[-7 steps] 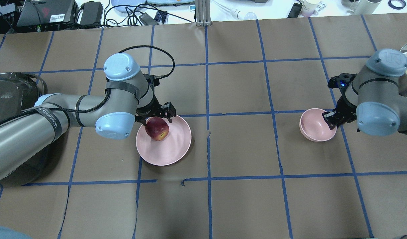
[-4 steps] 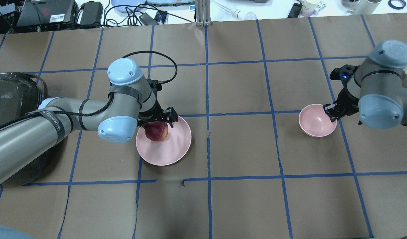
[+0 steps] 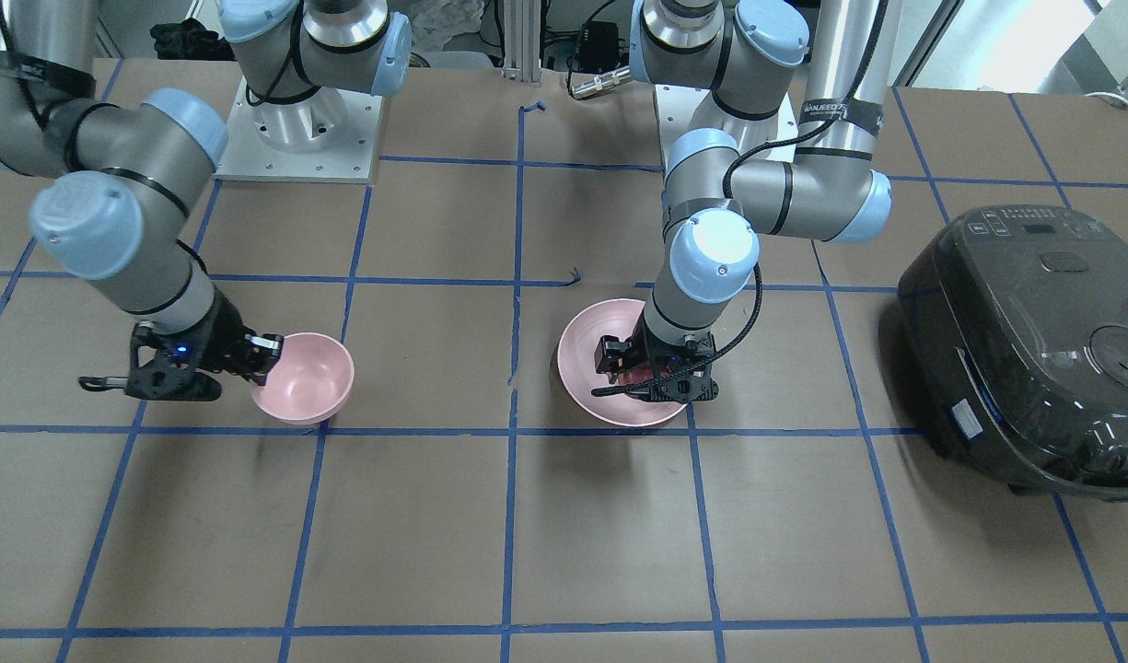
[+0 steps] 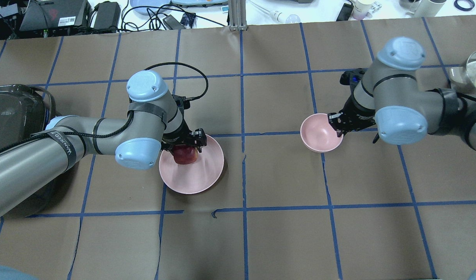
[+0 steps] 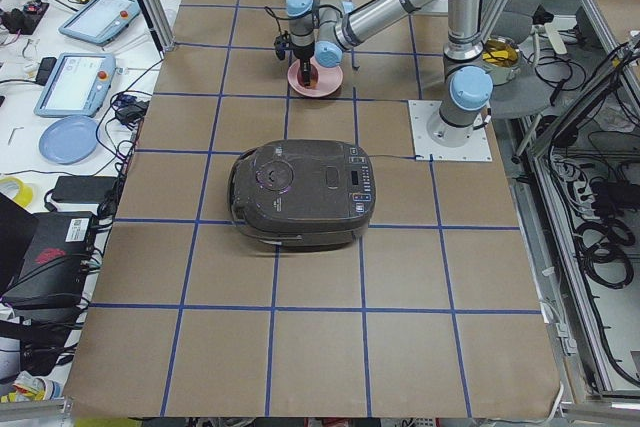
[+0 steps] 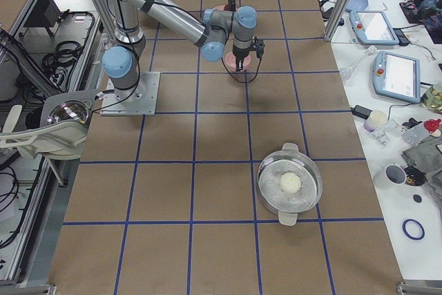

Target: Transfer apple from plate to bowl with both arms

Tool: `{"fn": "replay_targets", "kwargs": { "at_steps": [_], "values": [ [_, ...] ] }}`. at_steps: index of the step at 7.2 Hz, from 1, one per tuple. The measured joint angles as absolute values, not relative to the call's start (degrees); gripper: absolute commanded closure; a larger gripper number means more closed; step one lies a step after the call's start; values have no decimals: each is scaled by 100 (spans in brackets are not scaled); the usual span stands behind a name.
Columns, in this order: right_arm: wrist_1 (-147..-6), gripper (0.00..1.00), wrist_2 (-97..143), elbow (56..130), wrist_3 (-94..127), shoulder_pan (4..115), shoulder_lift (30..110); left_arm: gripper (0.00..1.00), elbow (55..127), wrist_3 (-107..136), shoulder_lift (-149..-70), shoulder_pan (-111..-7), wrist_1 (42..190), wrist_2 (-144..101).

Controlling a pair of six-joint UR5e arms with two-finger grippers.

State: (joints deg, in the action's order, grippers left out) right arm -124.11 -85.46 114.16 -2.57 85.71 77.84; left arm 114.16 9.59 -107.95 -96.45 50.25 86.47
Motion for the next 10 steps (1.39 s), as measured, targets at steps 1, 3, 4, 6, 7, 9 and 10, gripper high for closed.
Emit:
{"fn": "replay_targets", "kwargs": {
  "at_steps": [1,3,4,6,7,9,10],
  "values": [
    [-12392,100,-8502,11436,-32,8958,7776,100,11373,948,-10703,-9631,5040,8646],
    [-12446,15,-8402,11590,82,9347,7737,100,11240,957,-10525,-9639,5231,8625],
    [-12564,0,-8400,11668,56,9387,7710,100,11192,1011,-10441,-9680,5289,8595],
    [-12726,0,-8478,11576,17,9378,7714,100,11036,1176,-10257,-9869,5377,8532],
    [-12551,0,-8564,11248,9,9314,7756,100,10850,1377,-10237,-10043,5424,8510],
    [-11457,0,-8718,10254,7,9065,7950,100,10508,2300,-10330,-10480,5486,8396],
    [-10828,0,-8791,9784,8,8862,8142,100,10444,2801,-10369,-10727,5464,8282]
  ]
}}
